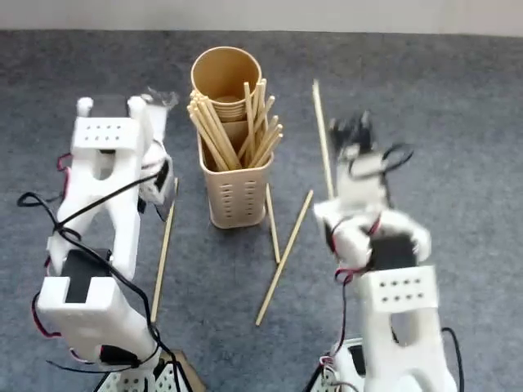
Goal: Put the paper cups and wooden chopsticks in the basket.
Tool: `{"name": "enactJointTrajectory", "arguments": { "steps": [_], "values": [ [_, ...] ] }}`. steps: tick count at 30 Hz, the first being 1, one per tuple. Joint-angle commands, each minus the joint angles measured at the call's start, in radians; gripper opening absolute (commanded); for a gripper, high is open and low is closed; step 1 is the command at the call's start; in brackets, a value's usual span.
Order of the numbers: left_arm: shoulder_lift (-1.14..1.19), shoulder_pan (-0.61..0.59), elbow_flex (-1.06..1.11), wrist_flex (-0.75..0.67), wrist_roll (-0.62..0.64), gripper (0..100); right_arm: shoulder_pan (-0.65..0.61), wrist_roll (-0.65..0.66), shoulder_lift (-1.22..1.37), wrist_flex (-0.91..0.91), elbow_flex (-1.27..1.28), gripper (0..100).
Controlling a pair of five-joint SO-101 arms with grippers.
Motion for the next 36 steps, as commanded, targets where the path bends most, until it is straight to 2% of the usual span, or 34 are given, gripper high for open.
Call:
{"name": "enactJointTrajectory", "arguments": {
  "steps": [1, 6, 10, 13, 17, 19, 22, 29, 33, 36],
  "values": [
    [-0.044, 0.019, 0.148, -0.146, -0.014, 16, 0.01, -0.048, -0.062, -0.228, 0.321, 0.5],
    [-0.044, 0.031, 0.329, -0.341, -0.014, 22, 0.01, -0.058, -0.071, -0.312, 0.406, 0.5],
    [-0.042, 0.036, 0.398, -0.442, -0.015, 22, -0.01, -0.058, -0.071, -0.328, 0.415, 0.5],
    [-0.001, 0.031, 0.443, -0.5, -0.014, 17, -0.012, -0.058, -0.071, -0.328, 0.417, 0.5],
    [0.127, 0.001, 0.415, -0.531, -0.015, 5, -0.007, -0.058, -0.071, -0.328, 0.417, 0.5],
    [0.137, -0.033, 0.352, -0.512, -0.035, 0, -0.007, -0.058, -0.071, -0.328, 0.417, 0.5],
    [0.133, -0.087, 0.234, -0.456, -0.061, 0, -0.005, -0.058, -0.07, -0.328, 0.418, 0.5],
    [0.071, -0.186, -0.216, -0.143, -0.06, 0, -0.005, -0.06, -0.07, -0.328, 0.418, 0.5],
    [0.028, -0.177, -0.582, -0.026, -0.037, 0, -0.005, -0.06, -0.07, -0.328, 0.418, 0.5],
    [-0.001, -0.105, -0.898, -0.006, -0.011, 0, 0.002, -0.06, -0.07, -0.328, 0.418, 0.5]
  ]
}}
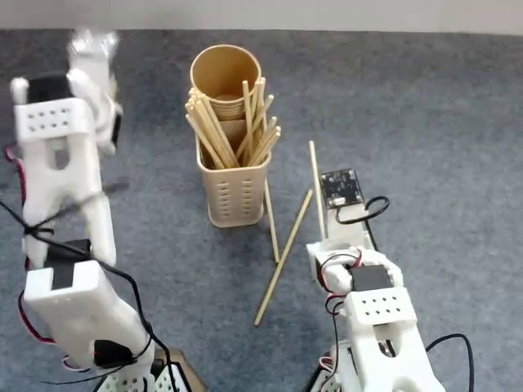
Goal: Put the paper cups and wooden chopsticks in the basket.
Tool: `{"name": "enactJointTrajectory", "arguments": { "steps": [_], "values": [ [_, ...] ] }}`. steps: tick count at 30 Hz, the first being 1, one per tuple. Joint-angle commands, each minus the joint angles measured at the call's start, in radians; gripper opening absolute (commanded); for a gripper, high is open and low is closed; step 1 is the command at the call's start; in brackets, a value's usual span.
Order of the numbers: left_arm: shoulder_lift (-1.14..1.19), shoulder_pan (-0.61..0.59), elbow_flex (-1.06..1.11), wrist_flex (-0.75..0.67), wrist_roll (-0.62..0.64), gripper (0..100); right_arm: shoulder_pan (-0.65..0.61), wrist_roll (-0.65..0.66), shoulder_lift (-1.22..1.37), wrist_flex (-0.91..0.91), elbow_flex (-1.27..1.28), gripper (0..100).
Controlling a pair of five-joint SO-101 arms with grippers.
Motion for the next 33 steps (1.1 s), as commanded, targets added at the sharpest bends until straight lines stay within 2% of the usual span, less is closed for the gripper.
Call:
{"name": "enactJointTrajectory", "arguments": {
  "steps": [1, 5, 7, 13, 17, 23, 29, 33],
  "values": [
    [-0.081, 0.104, -0.447, 0.028, 0.028, 0, 0.016, -0.009, -0.018, -0.015, -0.002, 0.5],
    [-0.09, 0.309, -0.785, 0.006, 0.028, 0, 0.033, -0.009, -0.018, -0.018, -0.004, 0.5],
    [-0.088, 0.409, -0.869, -0.043, 0.029, 0, 0.033, -0.009, -0.018, -0.018, -0.004, 0.5],
    [-0.088, 0.561, -0.773, -0.226, 0.035, 0, 0.035, -0.011, -0.018, -0.018, -0.004, 0.5],
    [-0.088, 0.578, -0.697, -0.236, 0.19, 0, 0.035, -0.009, -0.018, -0.018, -0.004, 0.5],
    [-0.088, 0.559, -0.611, -0.252, 0.287, 0, 0.035, -0.009, -0.018, -0.018, -0.004, 0.5],
    [-0.093, 0.524, -0.565, -0.272, 0.307, 1, 0.035, -0.009, -0.018, -0.018, -0.004, 0.5],
    [-0.094, 0.51, -0.562, -0.265, 0.308, 6, 0.035, -0.009, -0.018, -0.018, -0.004, 0.5]
  ]
}}
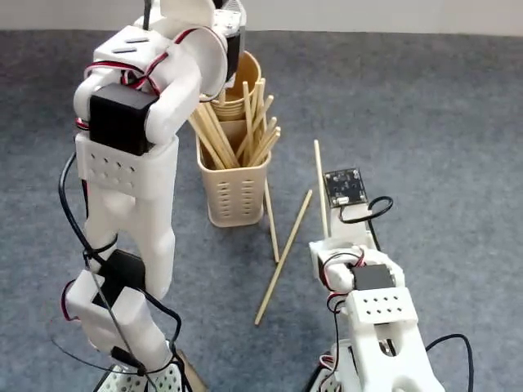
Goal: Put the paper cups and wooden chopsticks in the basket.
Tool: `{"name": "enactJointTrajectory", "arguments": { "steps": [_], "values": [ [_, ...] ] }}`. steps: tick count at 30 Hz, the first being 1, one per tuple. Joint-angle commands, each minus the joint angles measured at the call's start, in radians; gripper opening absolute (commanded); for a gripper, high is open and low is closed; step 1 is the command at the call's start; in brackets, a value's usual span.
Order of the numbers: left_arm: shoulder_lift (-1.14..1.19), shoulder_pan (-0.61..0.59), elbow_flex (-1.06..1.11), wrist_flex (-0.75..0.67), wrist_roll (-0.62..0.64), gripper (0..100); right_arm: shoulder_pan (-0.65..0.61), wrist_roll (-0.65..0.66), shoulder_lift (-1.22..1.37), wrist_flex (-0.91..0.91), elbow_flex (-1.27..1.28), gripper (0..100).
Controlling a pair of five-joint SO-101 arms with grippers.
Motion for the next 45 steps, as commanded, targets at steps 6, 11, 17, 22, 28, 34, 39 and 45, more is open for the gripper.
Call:
{"name": "enactJointTrajectory", "arguments": {
  "steps": [6, 11, 17, 22, 28, 34, 39, 45],
  "values": [
    [-0.028, -0.021, 0.008, -0.014, 0.018, 10, 0.012, -0.009, -0.018, -0.012, -0.004, 0.5],
    [-0.035, -0.024, 0.005, -0.014, 0.018, 10, 0.012, -0.009, -0.018, -0.012, -0.004, 0.5],
    [-0.033, -0.254, -0.002, 0.009, 0.018, 10, 0.064, -0.009, -0.015, -0.004, -0.12, 0.5],
    [0.036, -0.532, 0.116, 0.186, 0.018, 10, 0.067, -0.012, -0.008, 0.191, -0.582, 0.5],
    [0.242, -0.565, 0.421, 0.219, 0.02, 10, -0.018, -0.078, 0.064, 0.229, -1.098, 0.5],
    [0.466, -0.602, 0.496, 0.063, 0.226, 10, -0.186, -0.169, 0.193, 0.079, -1.279, 0.5],
    [0.616, -0.602, 0.495, -0.04, 0.226, 10, -0.298, -0.247, 0.231, -0.077, -1.205, 0.5],
    [0.639, -0.615, 0.47, -0.049, 0.226, 10, -0.348, -0.275, 0.245, -0.47, -0.803, 0.5]
  ]
}}
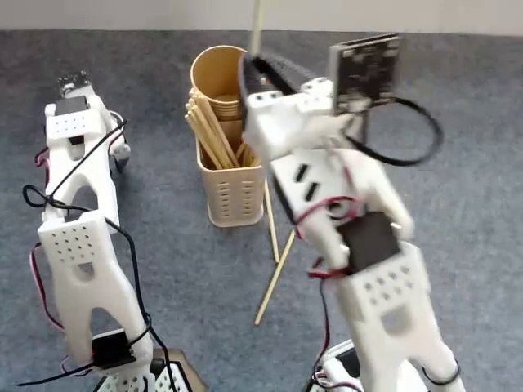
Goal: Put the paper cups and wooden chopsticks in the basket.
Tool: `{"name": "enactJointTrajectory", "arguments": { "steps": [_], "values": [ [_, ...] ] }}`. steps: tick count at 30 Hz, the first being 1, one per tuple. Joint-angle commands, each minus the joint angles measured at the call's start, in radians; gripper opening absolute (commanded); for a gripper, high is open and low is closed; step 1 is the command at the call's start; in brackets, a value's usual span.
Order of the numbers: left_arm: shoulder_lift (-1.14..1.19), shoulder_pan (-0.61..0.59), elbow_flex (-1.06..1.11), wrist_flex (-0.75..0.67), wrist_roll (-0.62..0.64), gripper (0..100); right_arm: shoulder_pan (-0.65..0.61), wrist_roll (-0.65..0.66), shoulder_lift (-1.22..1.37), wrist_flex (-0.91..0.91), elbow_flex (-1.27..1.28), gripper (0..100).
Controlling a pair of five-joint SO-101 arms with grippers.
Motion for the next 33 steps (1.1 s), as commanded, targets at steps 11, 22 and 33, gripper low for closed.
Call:
{"name": "enactJointTrajectory", "arguments": {
  "steps": [11, 22, 33],
  "values": [
    [-0.01, -0.01, -0.028, -0.02, 0.014, 10, -0.016, 0.091, -0.039, -0.338, 0.473, 11.1],
    [-0.01, -0.01, -0.028, -0.02, 0.014, 10, -0.036, 0.273, -0.3, -0.022, 0.335, 22.8],
    [-0.008, -0.01, -0.028, -0.021, 0.015, 10, 0.104, 0.133, -0.194, 0.659, 0.133, 22.8]
  ]
}}
